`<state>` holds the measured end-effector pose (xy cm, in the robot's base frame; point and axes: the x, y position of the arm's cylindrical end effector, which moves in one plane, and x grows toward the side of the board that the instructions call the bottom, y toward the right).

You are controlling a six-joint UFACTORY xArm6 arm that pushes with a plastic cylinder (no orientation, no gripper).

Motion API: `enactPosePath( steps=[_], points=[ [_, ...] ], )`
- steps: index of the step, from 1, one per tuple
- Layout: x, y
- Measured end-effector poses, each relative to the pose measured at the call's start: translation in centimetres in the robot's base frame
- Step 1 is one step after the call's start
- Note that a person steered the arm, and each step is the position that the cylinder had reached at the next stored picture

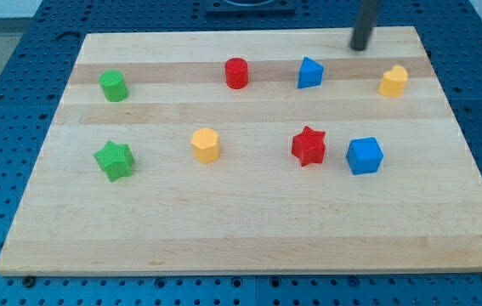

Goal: Move the blue triangle towards the top right

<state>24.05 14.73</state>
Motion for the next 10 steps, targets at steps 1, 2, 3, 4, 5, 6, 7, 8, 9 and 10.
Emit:
enactPosePath(
  steps=[1,2,3,4,5,6,7,8,9,10],
  points=[
    [0.1,-6.8],
    [1.1,-9.3],
    [3.6,-9.3],
    [5.0,-9.3],
    [6.0,-9.1],
    [7.8,-9.1],
    [9.2,-8.3],
    [8.1,-3.2],
    [4.3,1.0],
    [2.8,1.4]
  ],
)
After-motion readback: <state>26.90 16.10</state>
